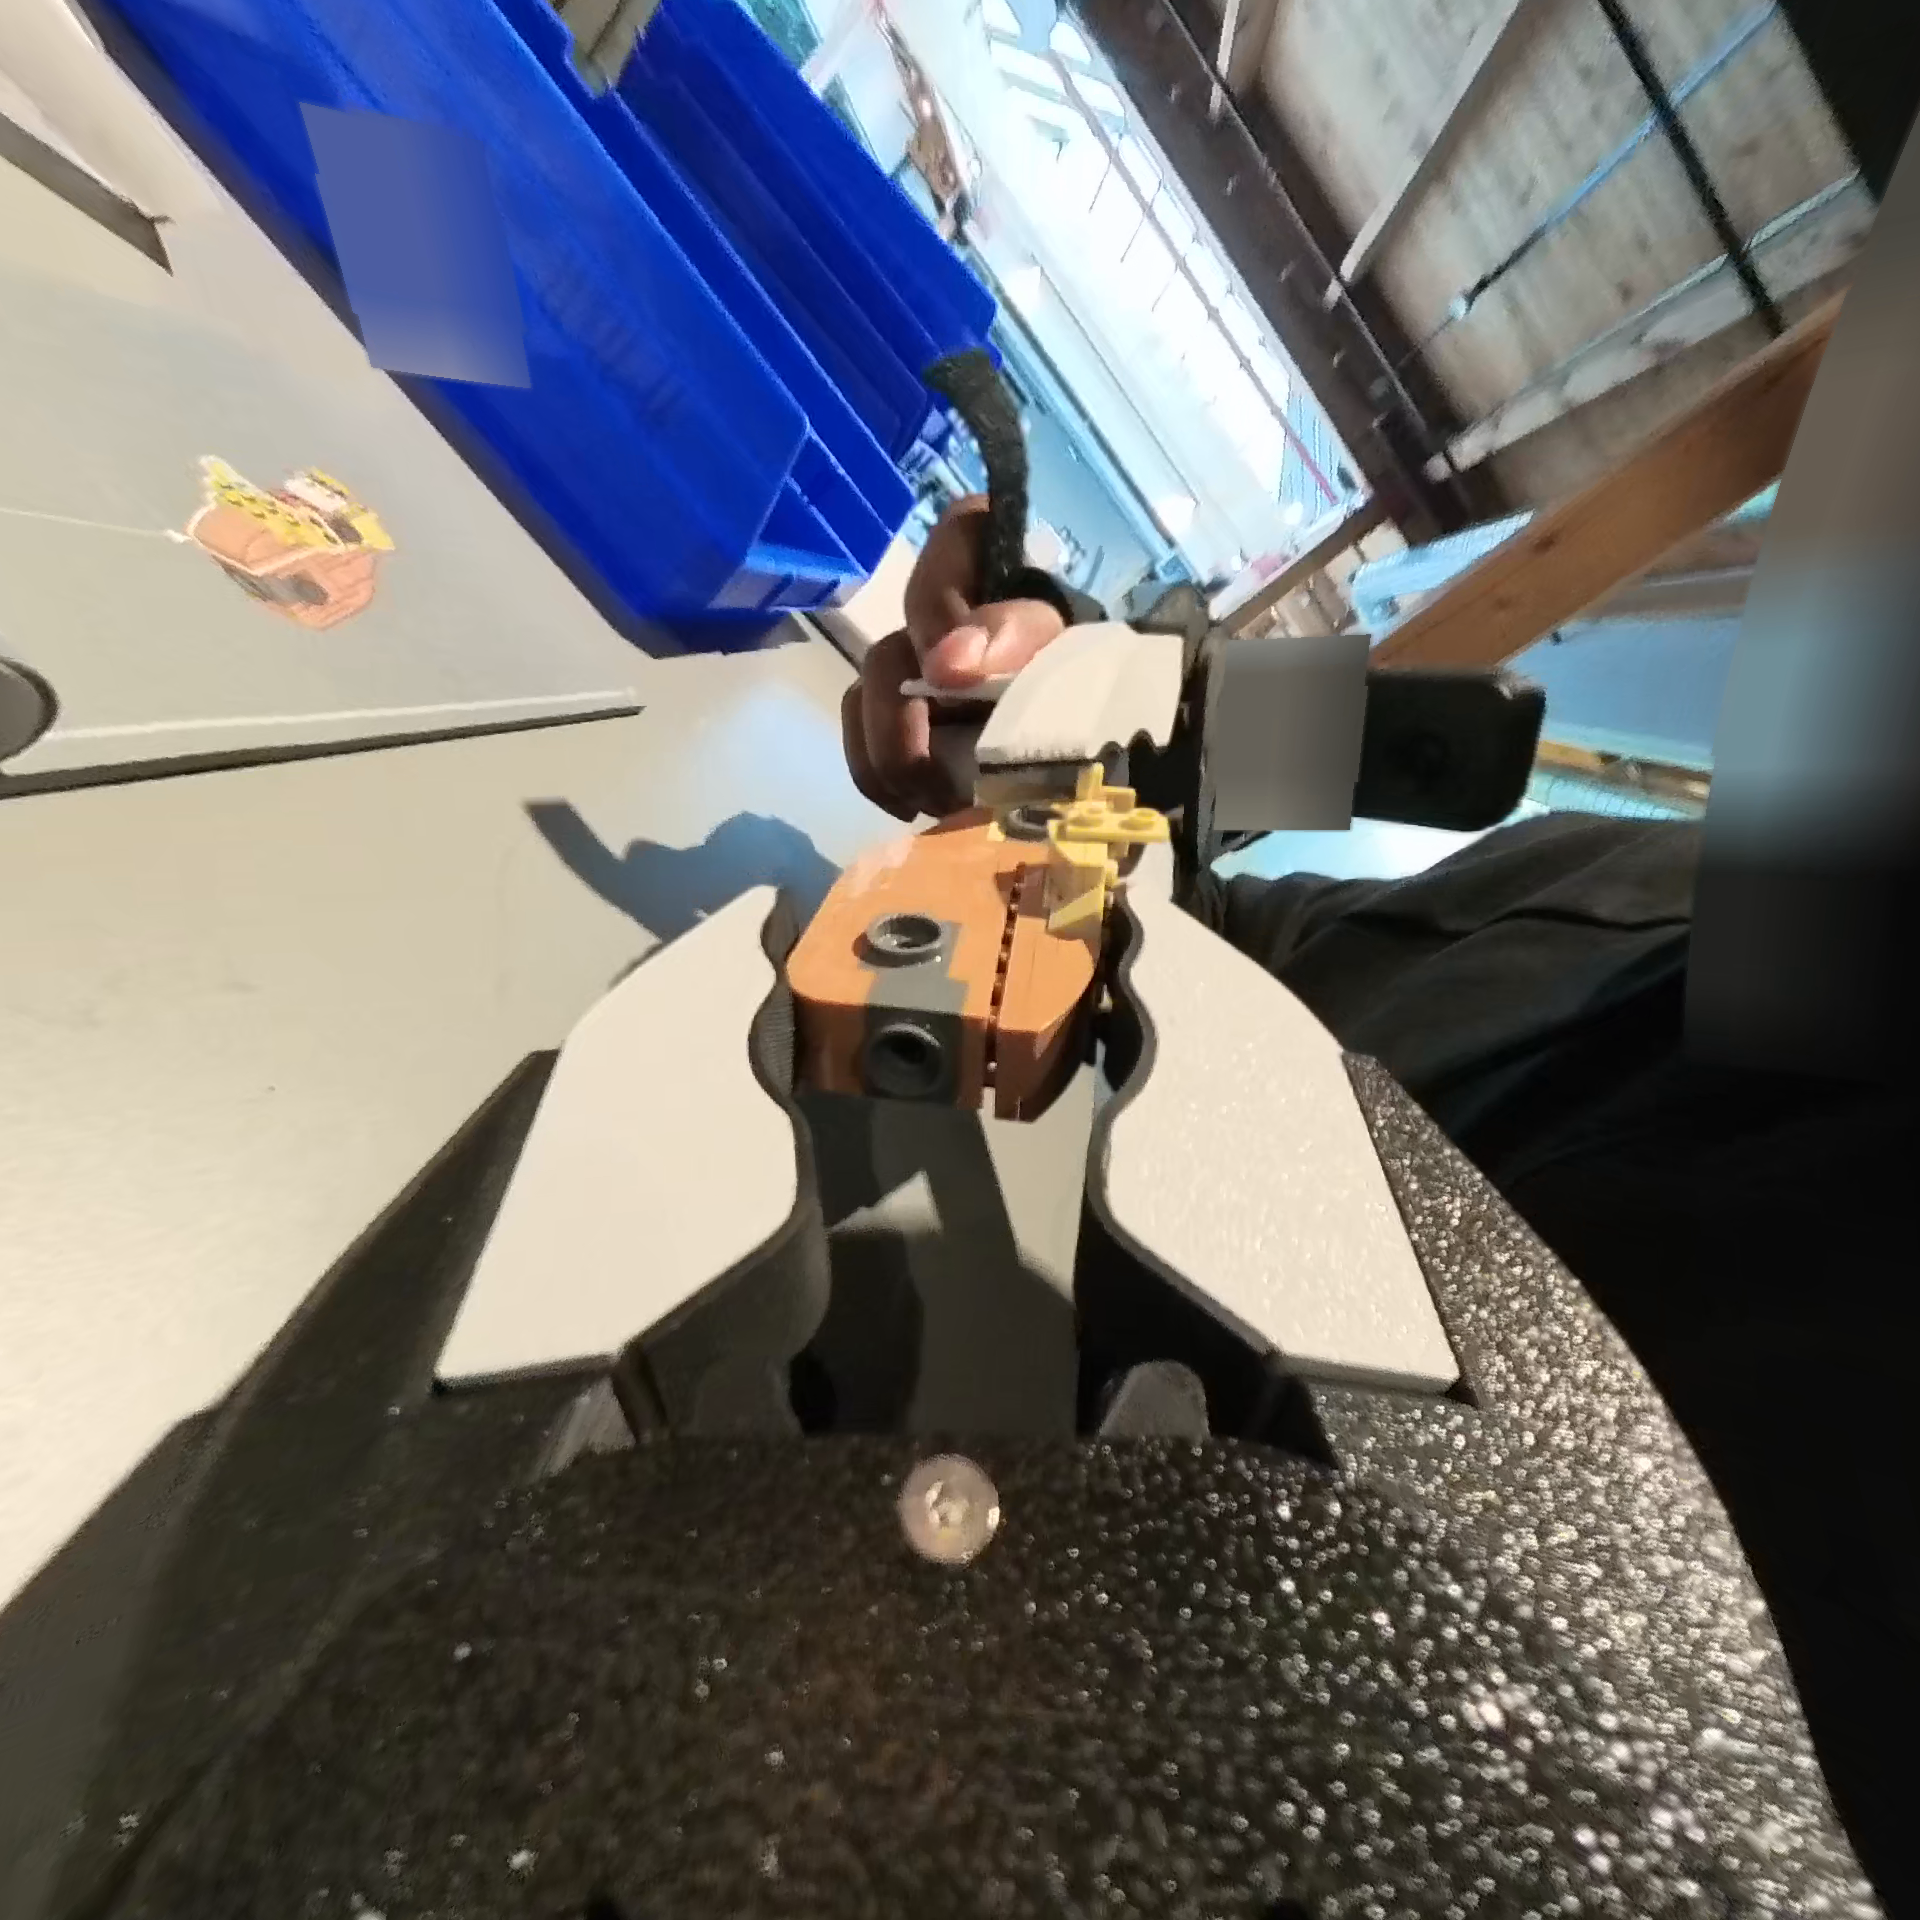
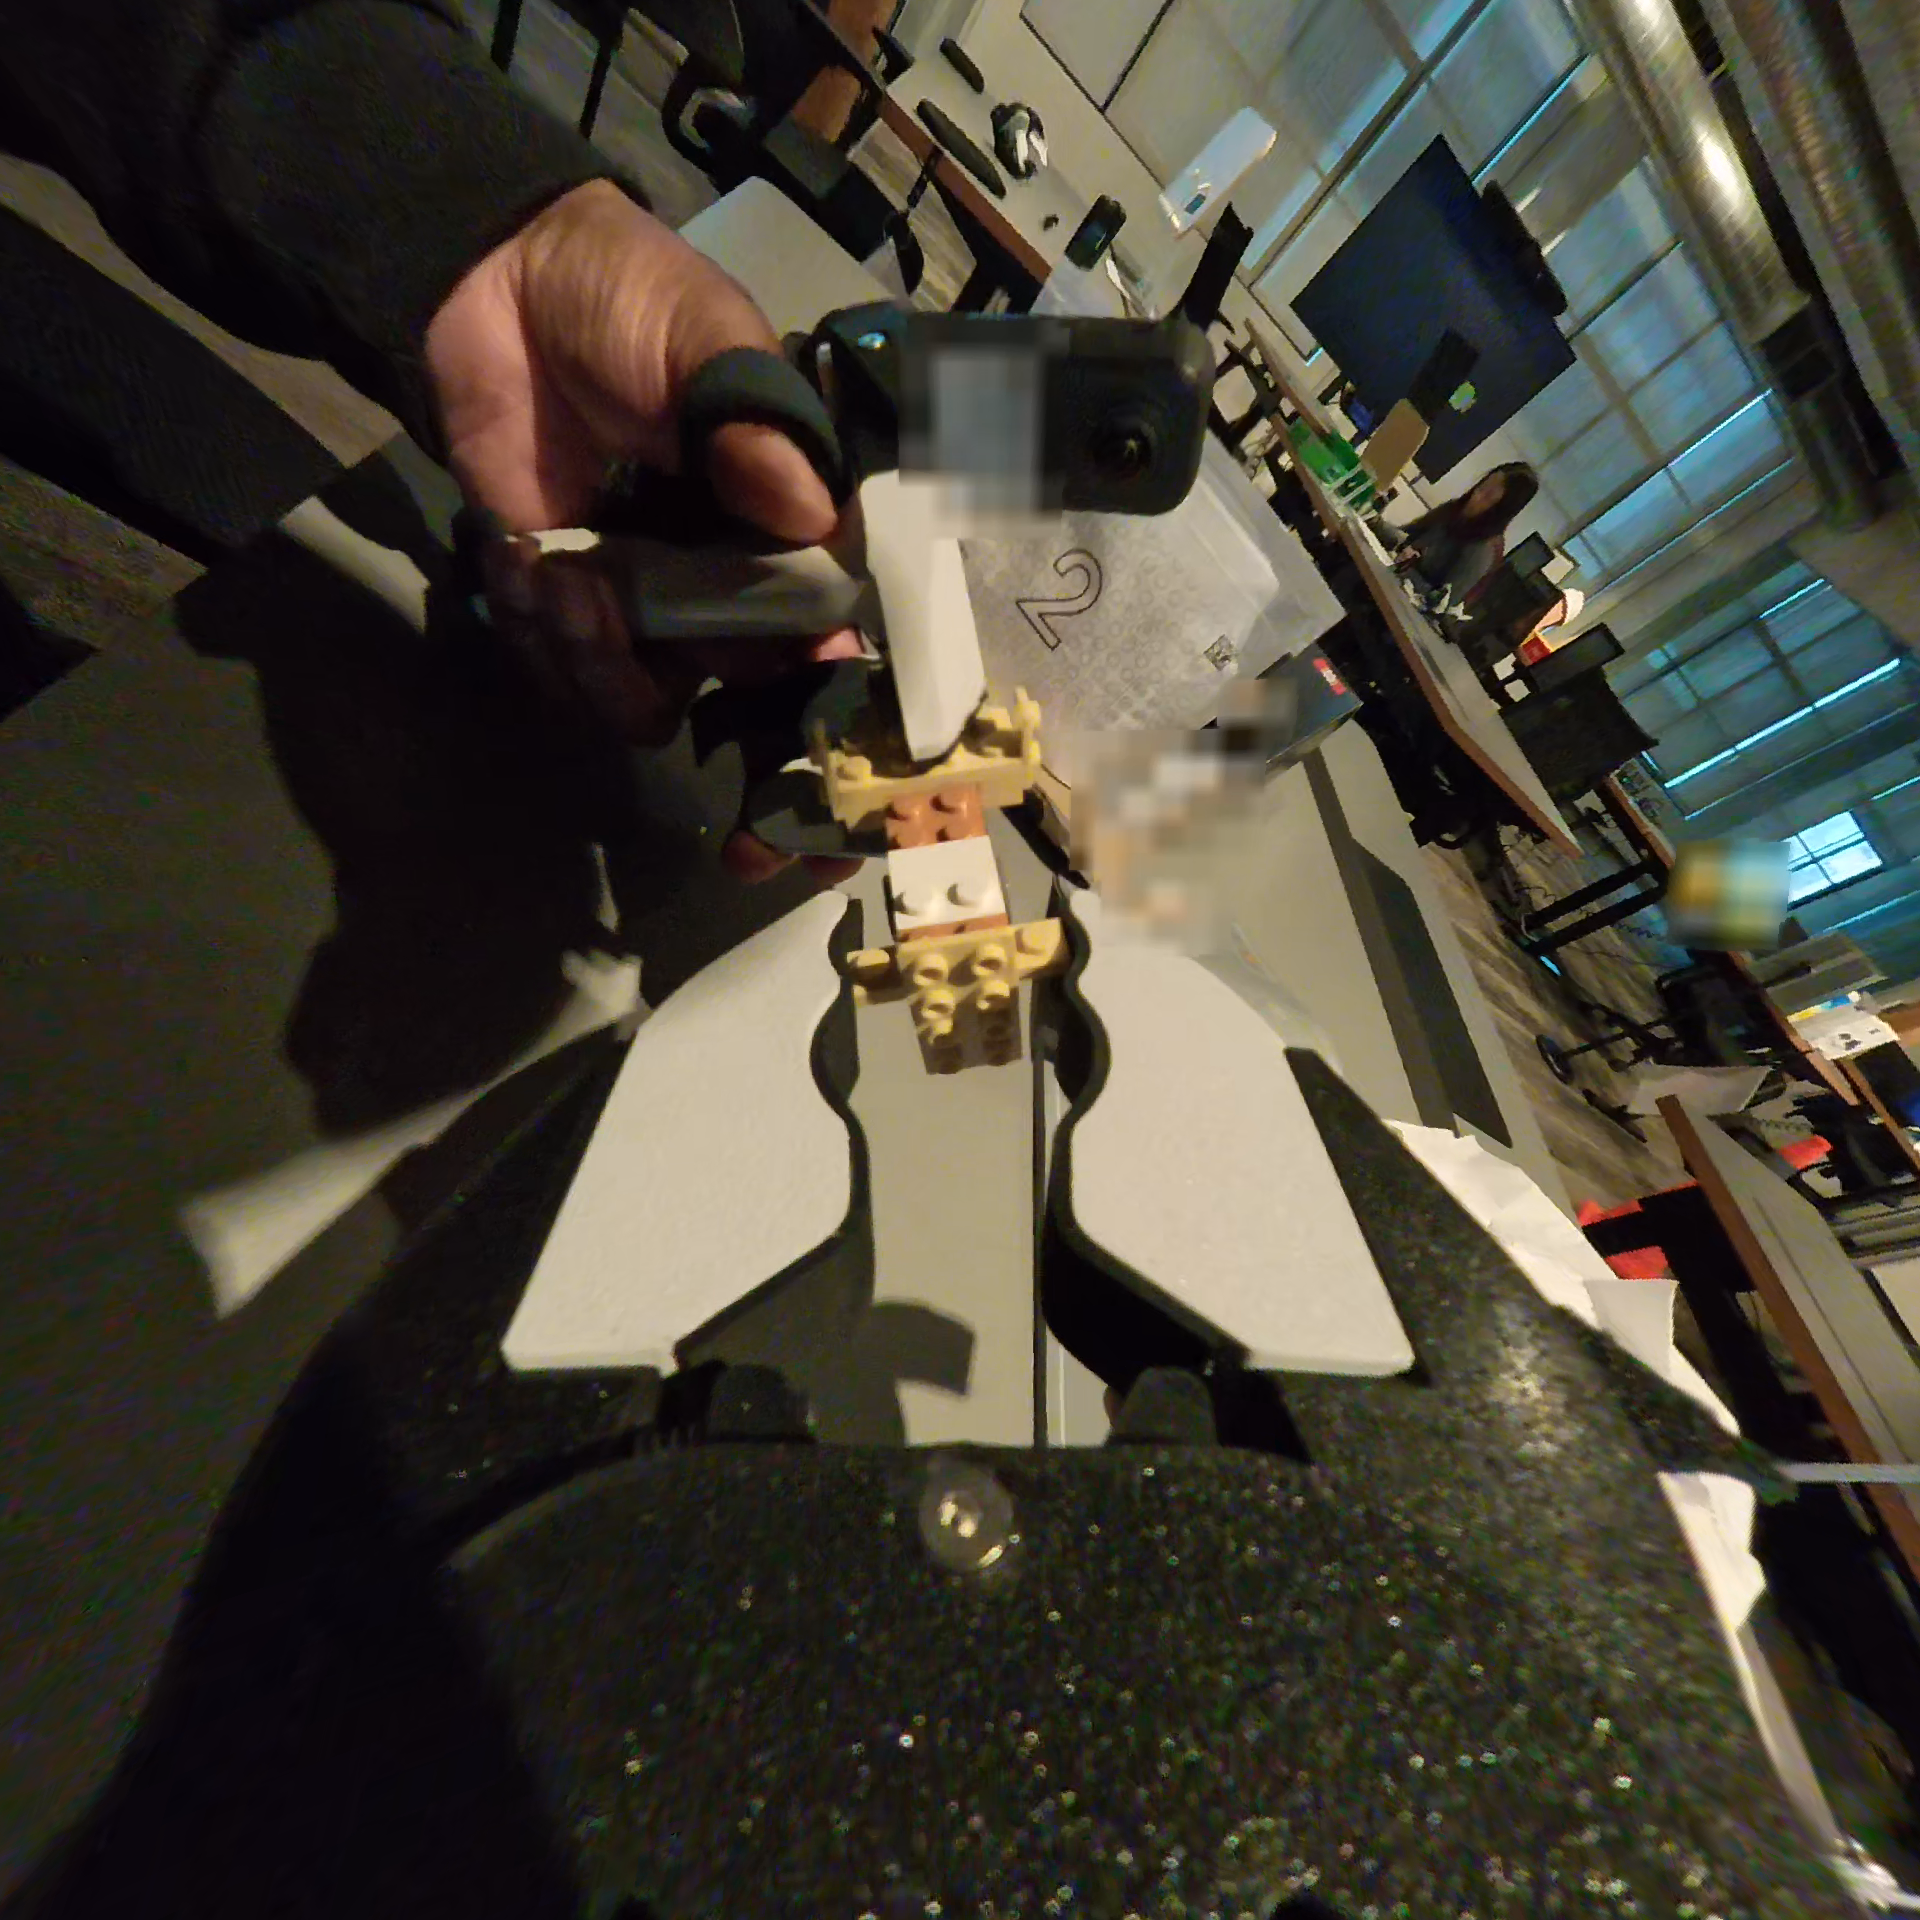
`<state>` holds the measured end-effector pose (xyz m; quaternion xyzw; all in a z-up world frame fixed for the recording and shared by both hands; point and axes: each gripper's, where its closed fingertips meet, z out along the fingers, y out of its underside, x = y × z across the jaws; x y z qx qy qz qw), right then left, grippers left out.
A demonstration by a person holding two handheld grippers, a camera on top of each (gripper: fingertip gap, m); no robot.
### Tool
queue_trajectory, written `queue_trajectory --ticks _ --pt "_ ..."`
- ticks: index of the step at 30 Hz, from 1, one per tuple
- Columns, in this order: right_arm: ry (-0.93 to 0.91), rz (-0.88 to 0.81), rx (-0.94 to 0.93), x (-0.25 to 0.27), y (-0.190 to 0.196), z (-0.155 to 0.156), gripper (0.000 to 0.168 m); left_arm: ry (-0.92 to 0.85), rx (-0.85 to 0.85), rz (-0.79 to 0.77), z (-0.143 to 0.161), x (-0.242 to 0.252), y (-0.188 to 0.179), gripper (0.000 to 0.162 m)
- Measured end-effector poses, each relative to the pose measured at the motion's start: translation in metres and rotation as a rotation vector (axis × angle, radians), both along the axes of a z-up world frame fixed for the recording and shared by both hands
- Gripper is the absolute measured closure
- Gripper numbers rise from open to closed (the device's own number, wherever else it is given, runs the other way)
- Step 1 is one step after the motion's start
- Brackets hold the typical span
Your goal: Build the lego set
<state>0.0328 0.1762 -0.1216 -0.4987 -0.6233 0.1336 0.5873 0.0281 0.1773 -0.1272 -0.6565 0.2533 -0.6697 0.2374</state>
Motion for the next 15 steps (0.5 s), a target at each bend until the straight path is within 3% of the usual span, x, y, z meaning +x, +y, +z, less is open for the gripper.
queue_trajectory --ticks 15 --pt "0.007 -0.01 0.02 -0.002 -0.0006 0.0027 0.134 0.006 0.03 0.008 0.0014 0.0001 0.0013 0.106"
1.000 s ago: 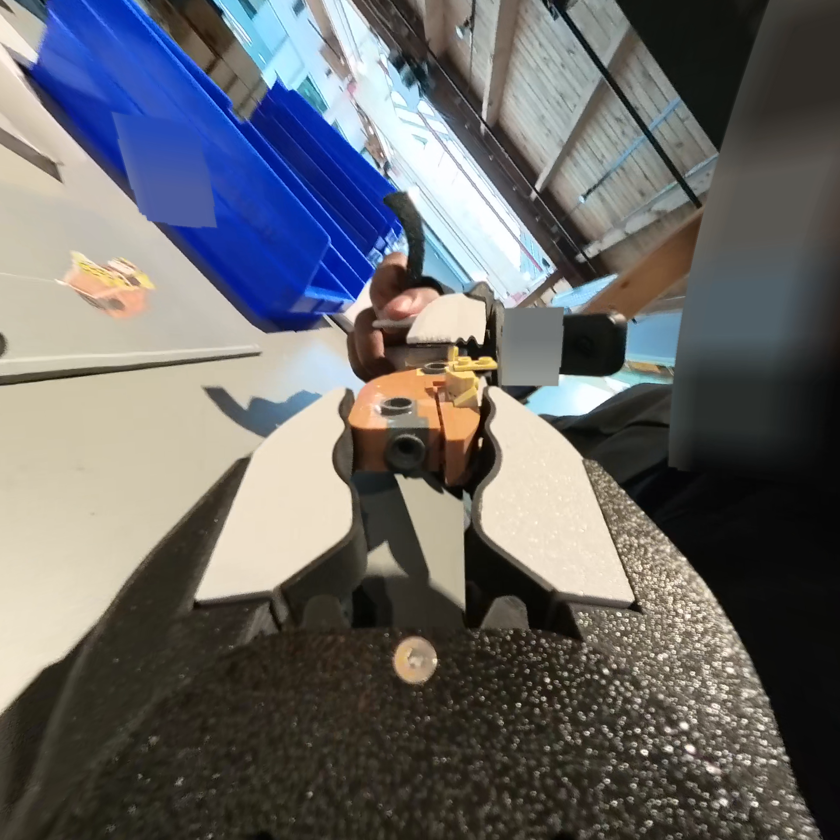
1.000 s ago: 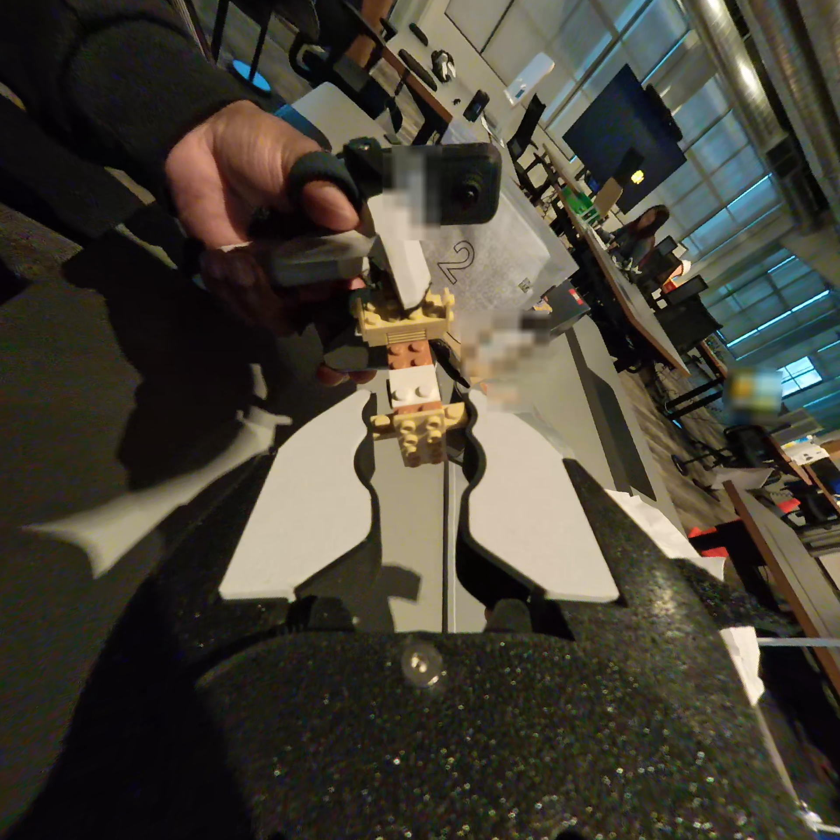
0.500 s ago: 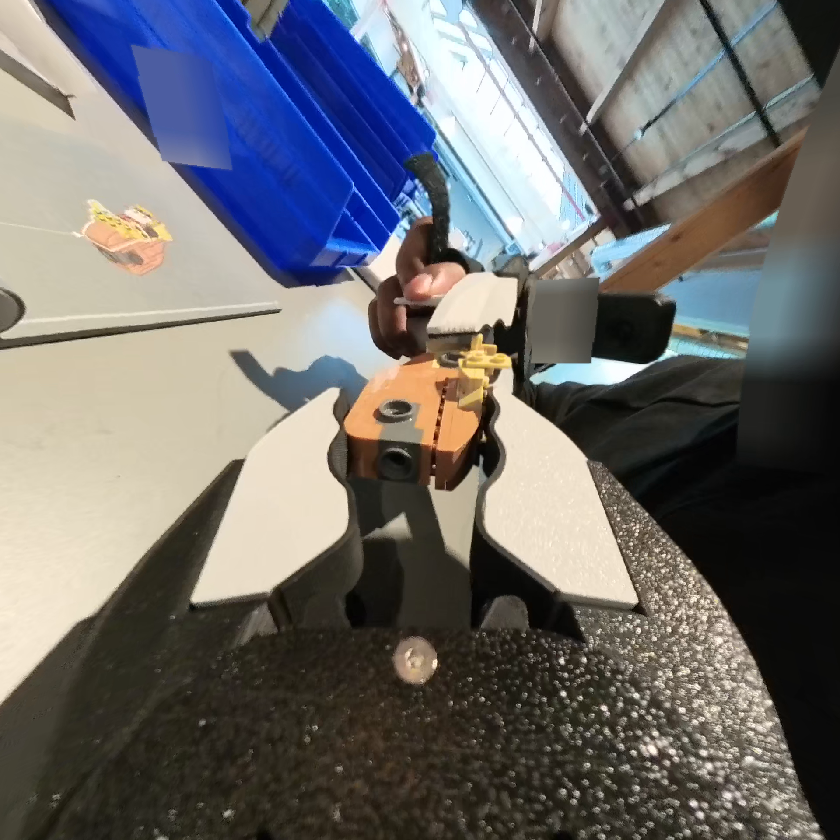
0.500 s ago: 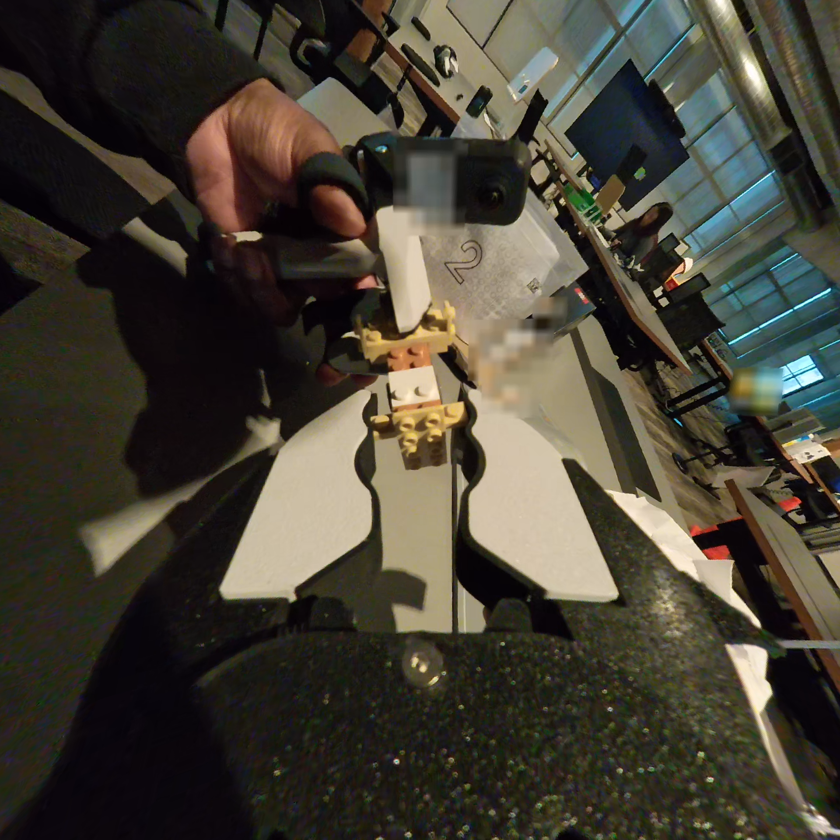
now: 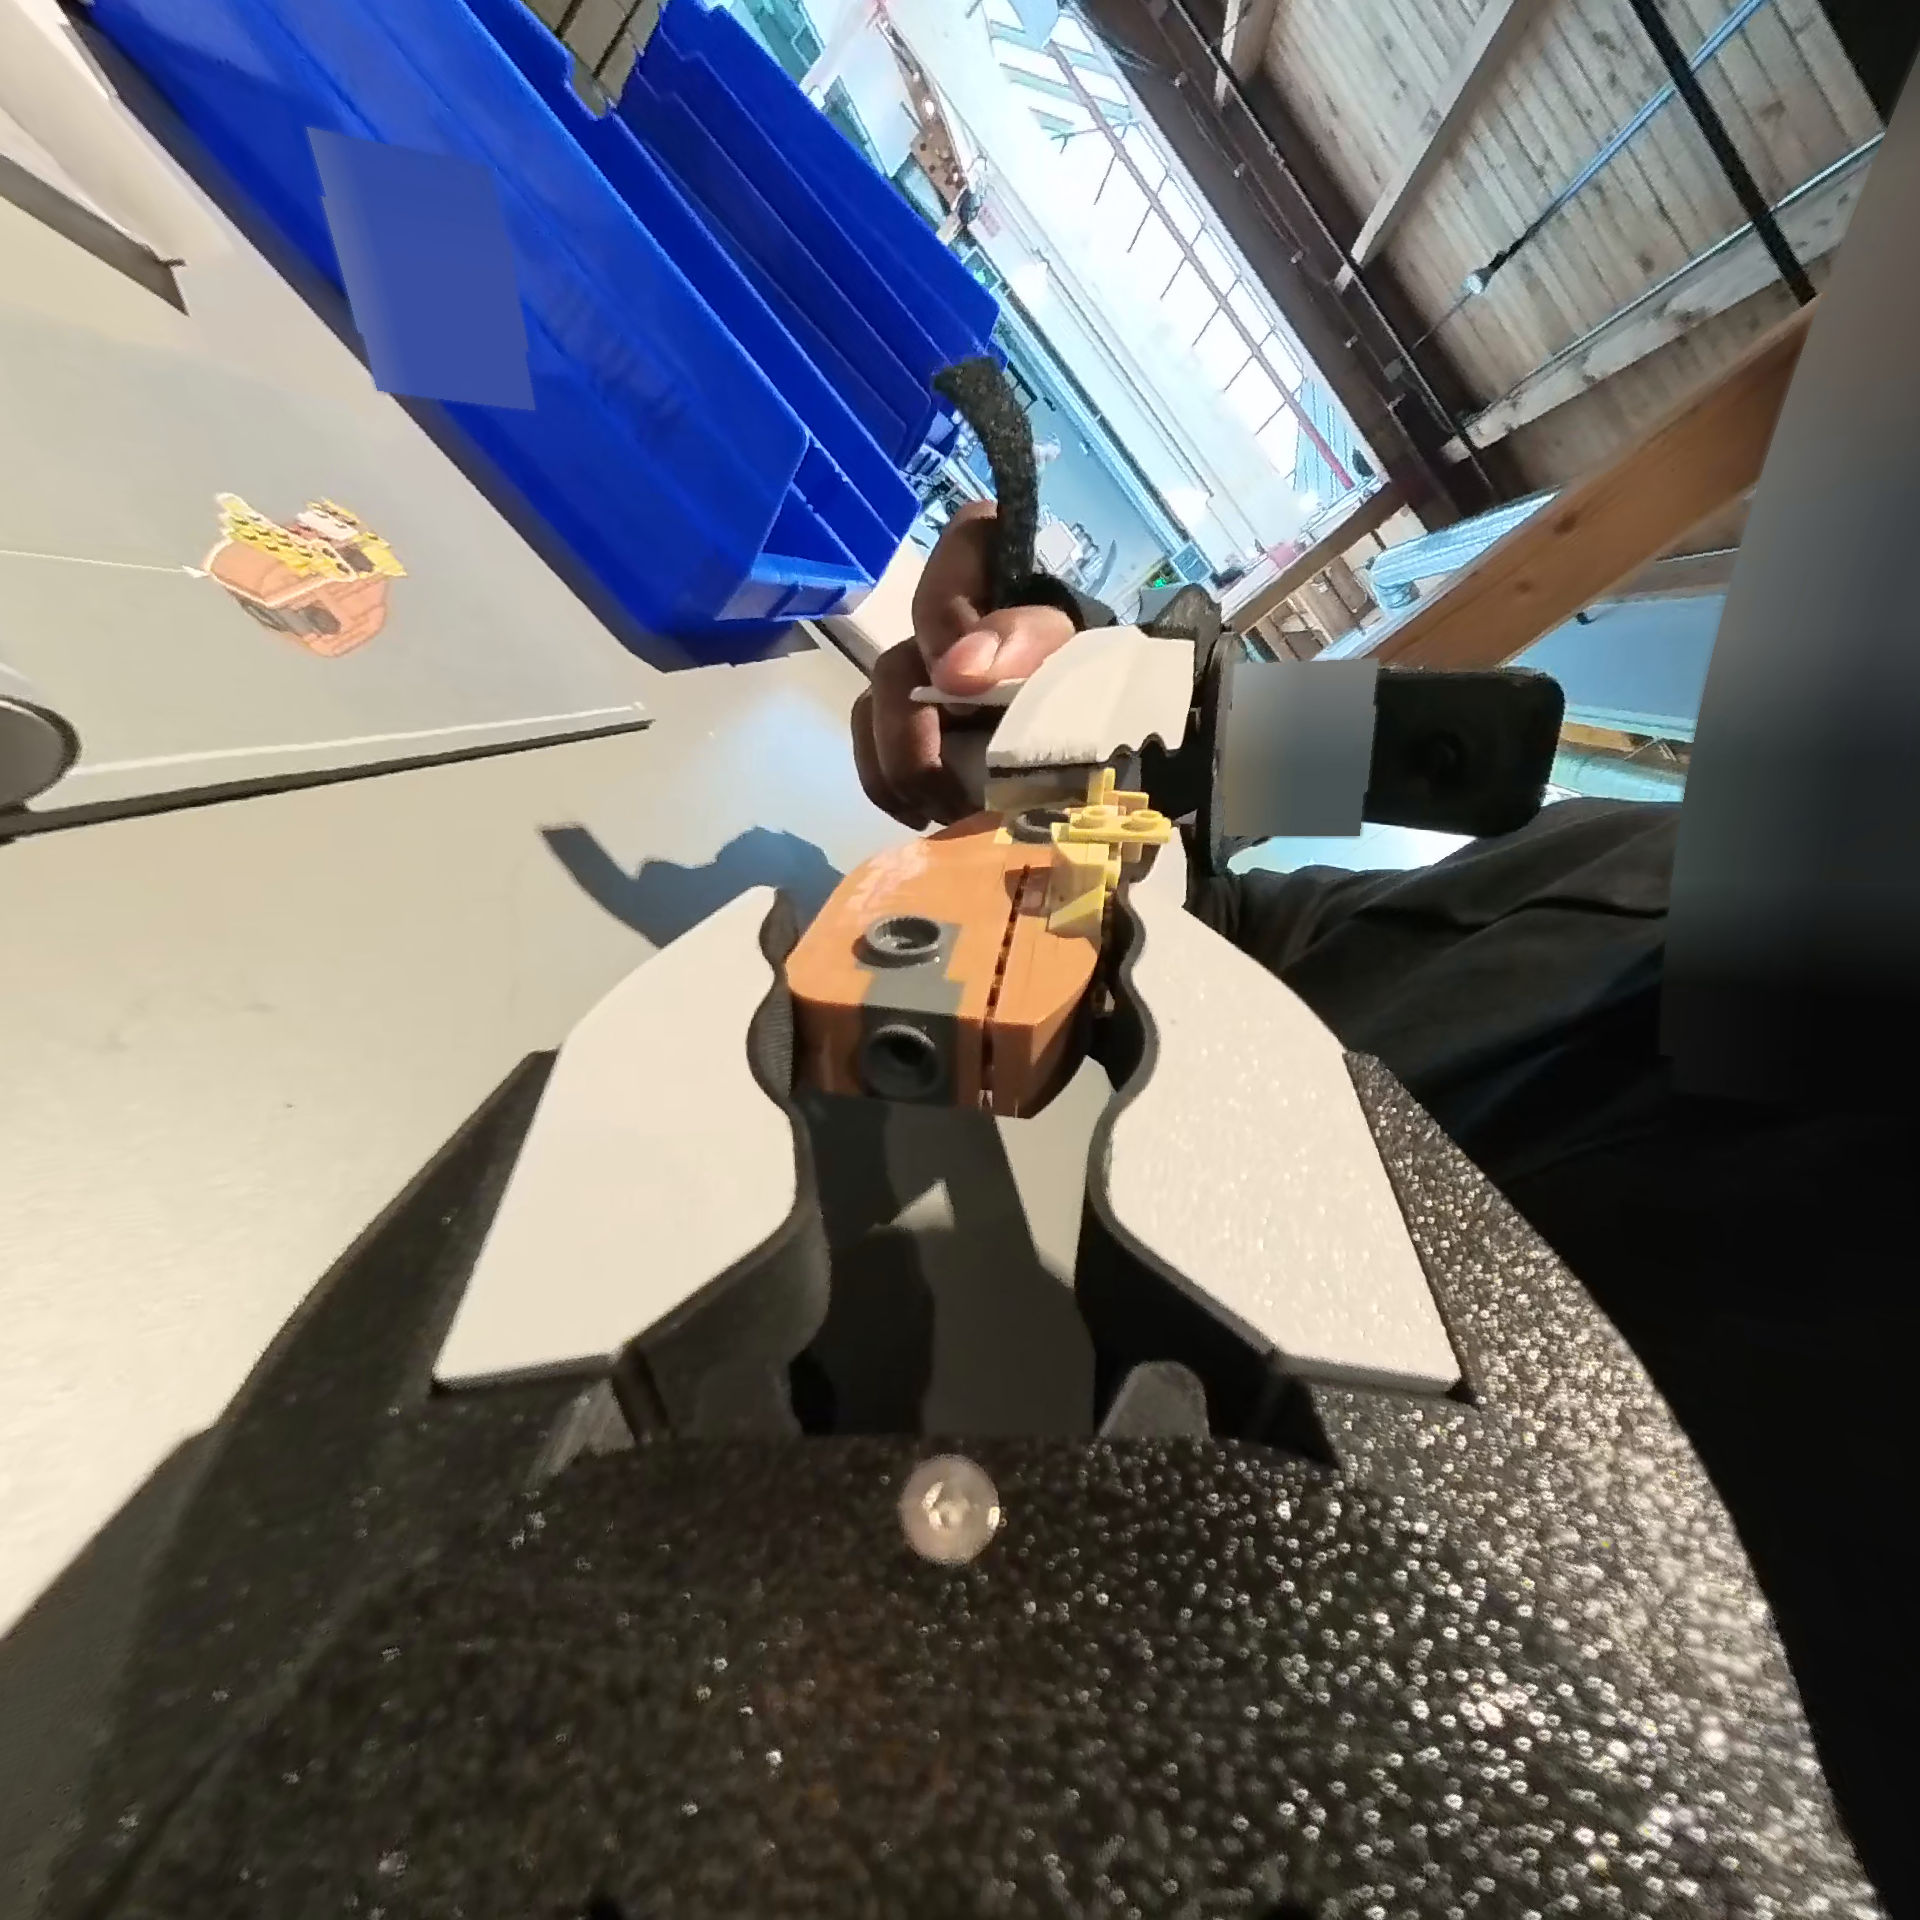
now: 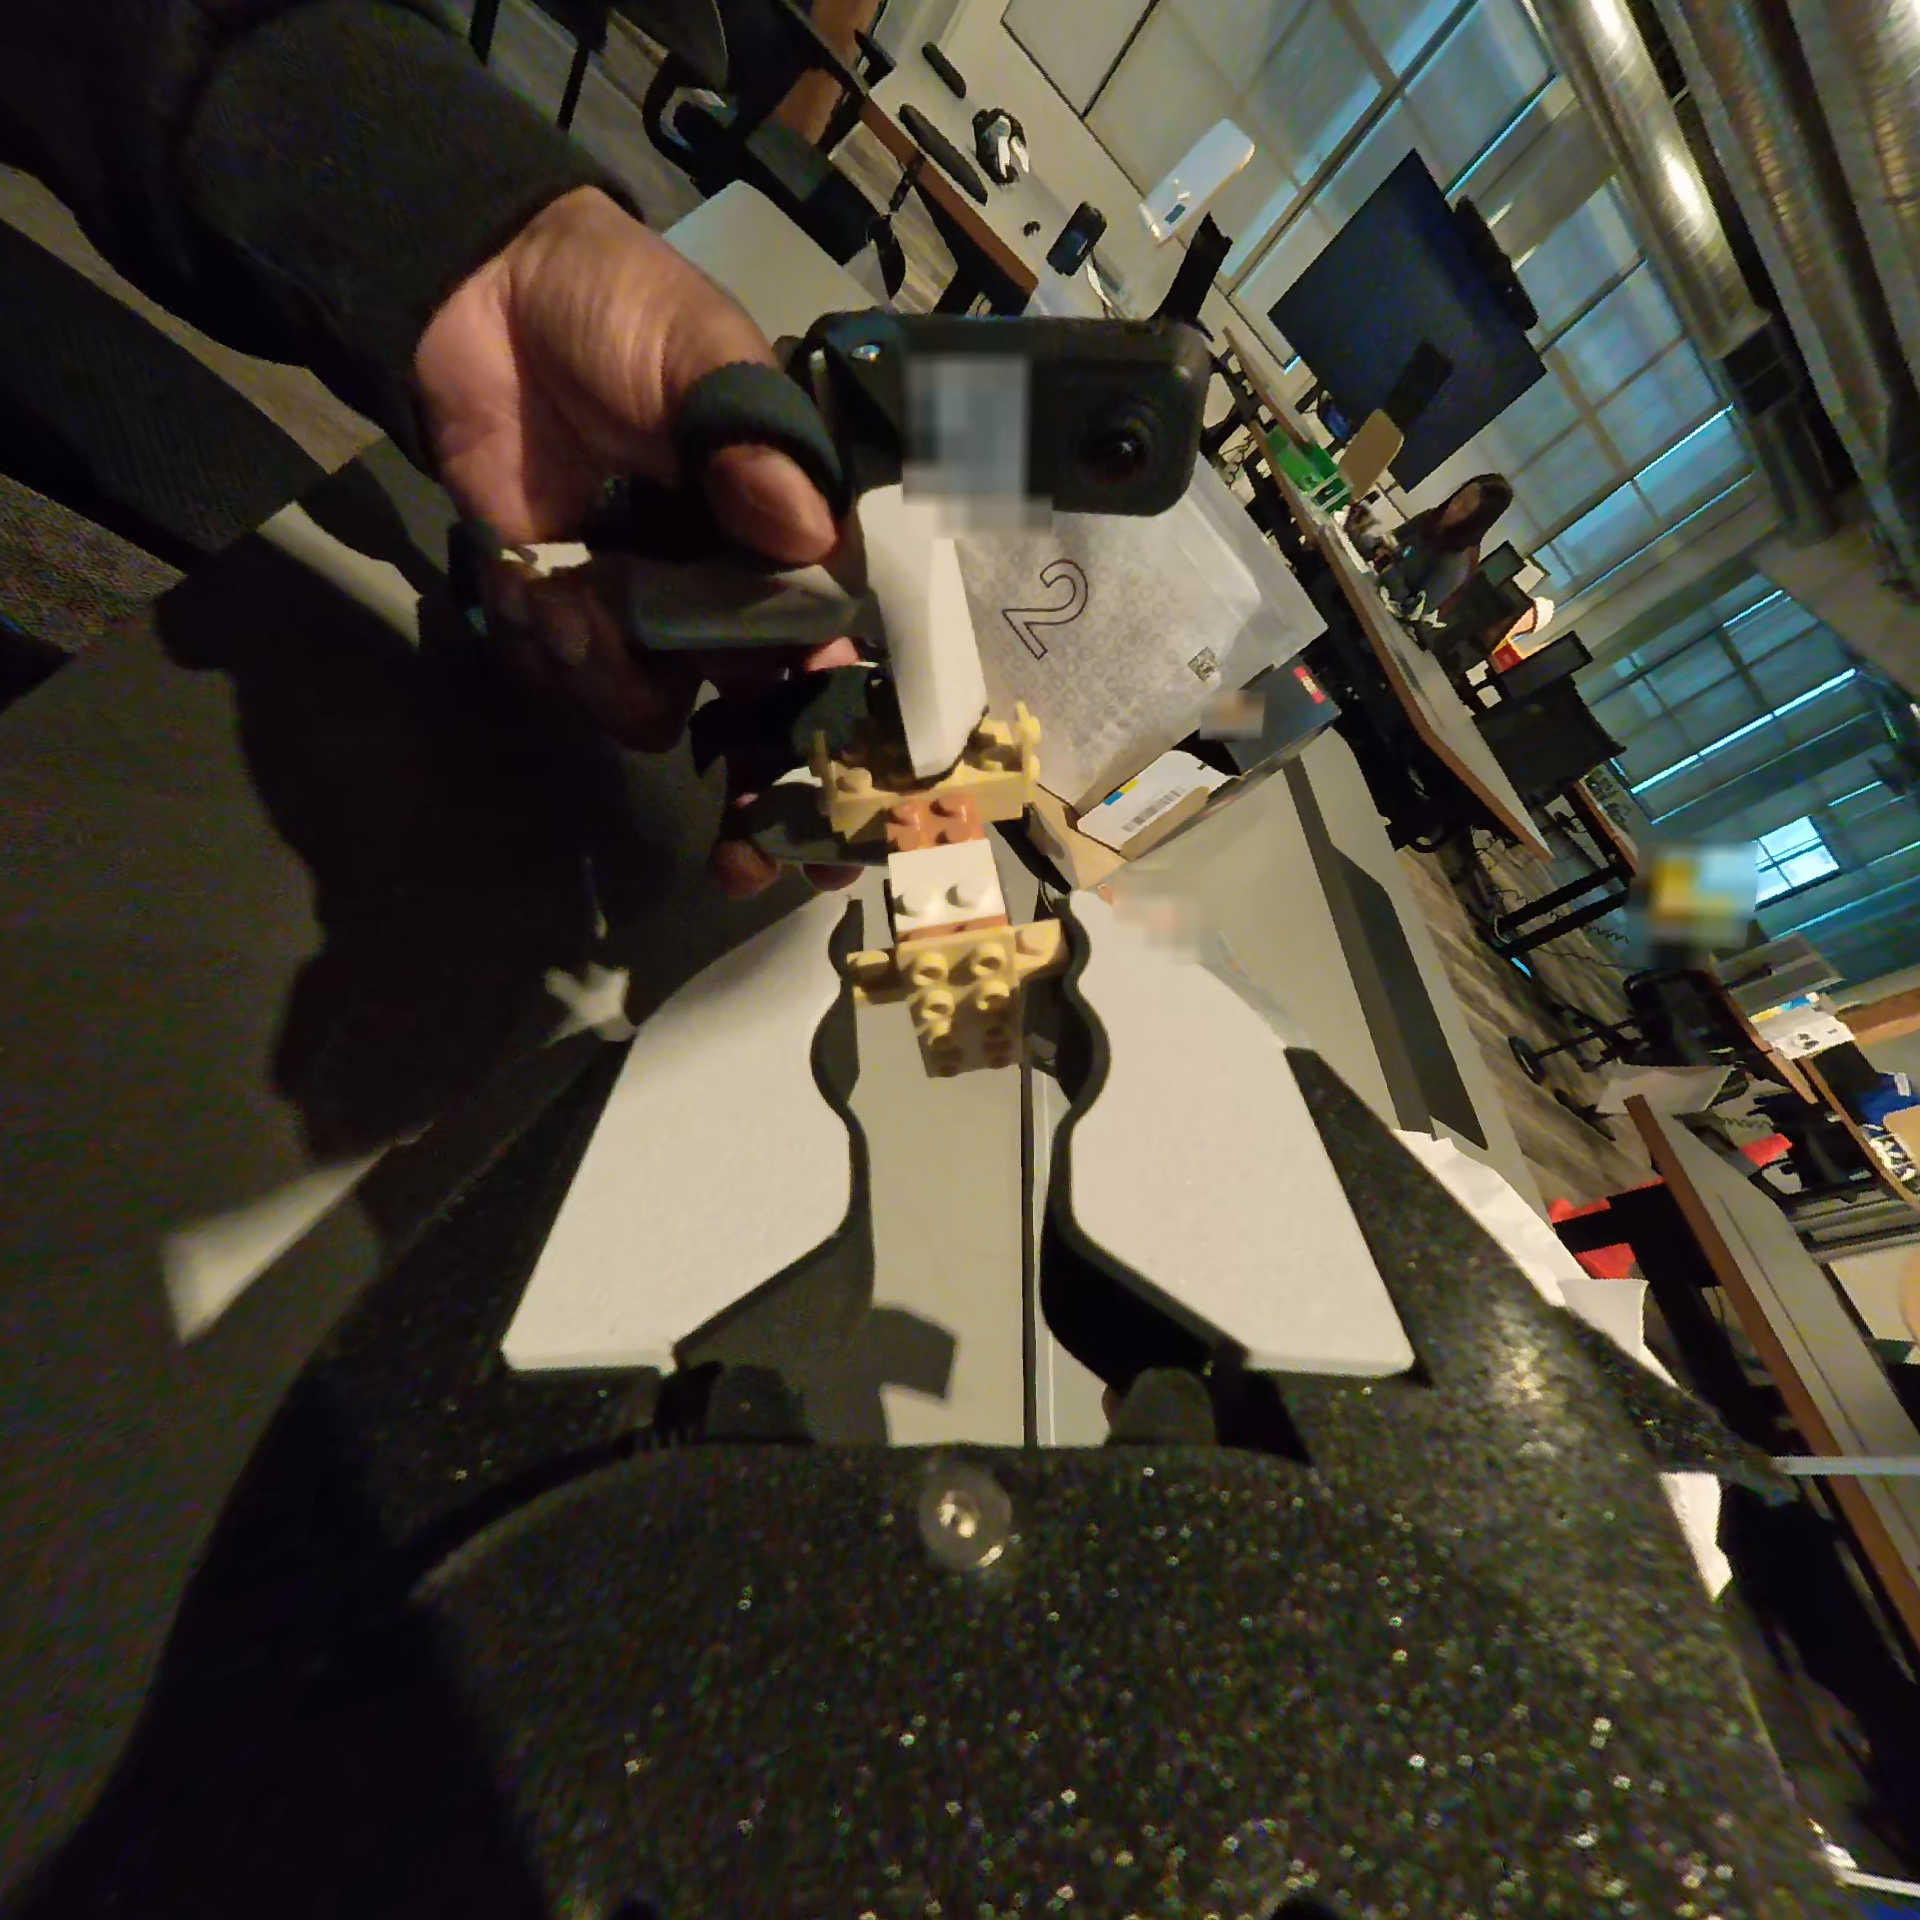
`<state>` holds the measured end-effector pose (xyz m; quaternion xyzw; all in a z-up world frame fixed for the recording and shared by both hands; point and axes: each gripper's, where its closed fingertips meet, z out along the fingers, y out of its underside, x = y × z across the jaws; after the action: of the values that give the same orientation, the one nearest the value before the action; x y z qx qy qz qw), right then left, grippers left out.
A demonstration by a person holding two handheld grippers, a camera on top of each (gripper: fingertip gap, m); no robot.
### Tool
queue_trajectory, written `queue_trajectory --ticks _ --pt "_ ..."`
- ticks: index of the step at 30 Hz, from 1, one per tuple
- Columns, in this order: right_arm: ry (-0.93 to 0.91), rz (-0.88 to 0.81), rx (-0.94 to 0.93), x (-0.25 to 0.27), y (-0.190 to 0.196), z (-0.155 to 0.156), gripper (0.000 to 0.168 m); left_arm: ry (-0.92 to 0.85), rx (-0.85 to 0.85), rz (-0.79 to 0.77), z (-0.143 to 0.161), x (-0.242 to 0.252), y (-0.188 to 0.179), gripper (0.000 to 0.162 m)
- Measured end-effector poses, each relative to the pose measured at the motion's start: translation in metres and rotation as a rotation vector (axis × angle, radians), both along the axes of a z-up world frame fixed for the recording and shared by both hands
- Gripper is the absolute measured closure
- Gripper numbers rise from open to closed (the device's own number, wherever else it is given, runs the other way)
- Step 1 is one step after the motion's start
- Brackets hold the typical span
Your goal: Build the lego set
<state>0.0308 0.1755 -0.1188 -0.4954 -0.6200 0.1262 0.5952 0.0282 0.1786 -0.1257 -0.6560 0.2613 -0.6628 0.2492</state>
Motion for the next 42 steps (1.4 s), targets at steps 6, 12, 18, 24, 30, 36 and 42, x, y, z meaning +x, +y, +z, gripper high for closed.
queue_trajectory --ticks 6,12,18,24,30,36,42 --pt "-0.003 0.002 0.056 -0.002 -0.004 0.002 0.134 0.005 0.091 0.003 0.002 -0.002 -0.003 0.106" --pt "-0.005 0.009 0.125 -0.005 -0.009 0.006 0.134 0.013 0.193 0.0 0.007 -0.004 -0.007 0.106" --pt "-0.006 0.018 0.141 -0.006 -0.013 0.009 0.135 0.004 0.211 -0.005 0.009 -0.005 -0.01 0.106" --pt "0.0 0.035 0.168 -0.008 -0.019 0.014 0.135 0.0 0.223 -0.029 0.013 -0.006 -0.016 0.107" --pt "-0.004 0.048 0.199 -0.01 -0.024 0.016 0.135 0.002 0.245 -0.047 0.014 -0.007 -0.021 0.107" --pt "0.0 0.057 0.214 -0.01 -0.026 0.018 0.135 0.013 0.264 -0.053 0.015 -0.007 -0.024 0.107" --pt "0.011 0.075 0.225 -0.011 -0.031 0.02 0.135 0.004 0.267 -0.069 0.017 -0.007 -0.028 0.107"
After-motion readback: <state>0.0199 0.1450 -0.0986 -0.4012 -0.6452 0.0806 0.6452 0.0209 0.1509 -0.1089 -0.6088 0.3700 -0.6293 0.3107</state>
